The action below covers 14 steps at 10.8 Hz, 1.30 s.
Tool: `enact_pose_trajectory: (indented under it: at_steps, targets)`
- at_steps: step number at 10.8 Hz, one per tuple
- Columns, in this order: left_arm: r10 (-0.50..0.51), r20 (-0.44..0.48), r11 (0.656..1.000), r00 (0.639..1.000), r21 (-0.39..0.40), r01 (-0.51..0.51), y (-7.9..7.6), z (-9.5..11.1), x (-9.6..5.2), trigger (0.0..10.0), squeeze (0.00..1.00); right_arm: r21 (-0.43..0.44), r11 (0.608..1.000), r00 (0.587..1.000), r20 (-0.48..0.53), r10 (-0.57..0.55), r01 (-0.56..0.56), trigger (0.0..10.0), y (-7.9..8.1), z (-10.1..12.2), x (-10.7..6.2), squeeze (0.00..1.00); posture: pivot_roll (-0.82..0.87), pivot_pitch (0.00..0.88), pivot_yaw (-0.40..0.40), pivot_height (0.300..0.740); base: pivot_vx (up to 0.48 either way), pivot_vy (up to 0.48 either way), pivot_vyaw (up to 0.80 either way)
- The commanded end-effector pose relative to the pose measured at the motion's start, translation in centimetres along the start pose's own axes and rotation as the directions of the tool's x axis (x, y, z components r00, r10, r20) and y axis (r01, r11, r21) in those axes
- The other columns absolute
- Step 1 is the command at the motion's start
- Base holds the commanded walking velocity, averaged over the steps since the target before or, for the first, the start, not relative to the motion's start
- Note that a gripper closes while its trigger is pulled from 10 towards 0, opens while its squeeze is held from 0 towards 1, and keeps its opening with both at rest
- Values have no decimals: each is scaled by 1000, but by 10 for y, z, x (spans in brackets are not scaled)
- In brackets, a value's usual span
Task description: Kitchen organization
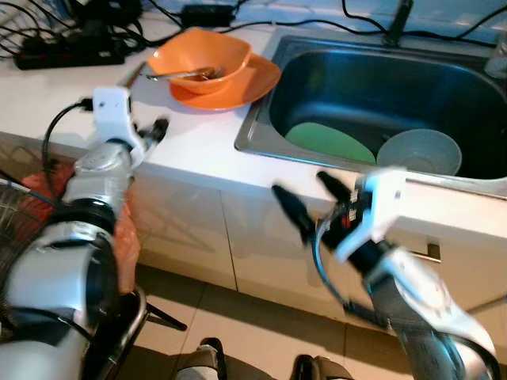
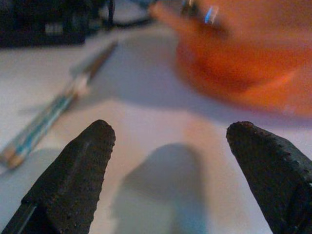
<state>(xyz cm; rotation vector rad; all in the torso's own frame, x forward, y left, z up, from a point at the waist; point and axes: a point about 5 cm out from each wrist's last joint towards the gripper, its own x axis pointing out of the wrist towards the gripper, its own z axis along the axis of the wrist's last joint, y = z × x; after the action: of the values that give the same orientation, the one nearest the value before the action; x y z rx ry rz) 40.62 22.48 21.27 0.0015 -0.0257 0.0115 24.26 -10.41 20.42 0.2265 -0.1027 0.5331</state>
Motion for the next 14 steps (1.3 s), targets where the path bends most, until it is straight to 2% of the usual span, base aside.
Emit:
enact_pose_trajectory:
  at_steps: [1,2,3,5,6,7,8,10,11,12,14]
  targets:
    - [36,82,999,996,-6,-35,1,7,-3,10000,0,-13,999,999,27,-41,41,10000,-6,4,3,0,-134,140,35,740,0,0,0]
    - [26,159,999,987,23,-30,-8,13,-6,10000,0,-19,998,998,46,-54,55,10000,-10,6,8,0,-115,124,26,740,0,0,0]
    - [44,248,999,968,6,-47,-20,20,-17,10000,0,-25,998,996,67,-62,63,10000,-14,10,15,0,-96,110,18,740,0,0,0]
    - [58,312,998,948,8,-63,-35,16,-41,10000,0,-33,997,994,90,-62,65,10000,-17,13,23,0,-74,94,10,740,0,0,0]
    - [40,339,998,940,37,-56,-45,8,-60,10000,0,-40,996,991,109,-79,84,10000,-21,15,26,0,-64,86,4,740,0,0,0]
    - [34,351,997,936,47,-54,-49,7,-68,10000,0,-44,994,989,117,-92,98,10000,-23,15,27,0,-62,83,2,740,0,0,0]
    - [-36,419,994,907,113,-13,-63,20,-86,10000,0,-61,986,978,147,-146,156,10000,-33,19,29,0,-55,75,-7,740,0,0,0]
    - [-59,478,990,877,138,-8,-68,41,-93,10000,0,-88,972,964,173,-202,220,10000,-43,24,31,0,-52,68,-12,740,0,0,-369]
    - [-39,497,993,867,117,-22,-65,52,-91,10000,0,-90,965,957,182,-227,246,10000,-48,25,32,0,-50,60,-15,740,0,0,-800]
    - [-32,493,993,870,114,-27,-64,53,-89,10000,0,-93,963,955,187,-231,251,10000,-50,26,33,0,-49,58,-15,740,0,0,-800]
    - [3,472,993,882,103,-59,-56,54,-84,10000,0,-97,963,952,202,-228,251,10000,-52,27,36,0,-36,39,-20,740,0,0,0]
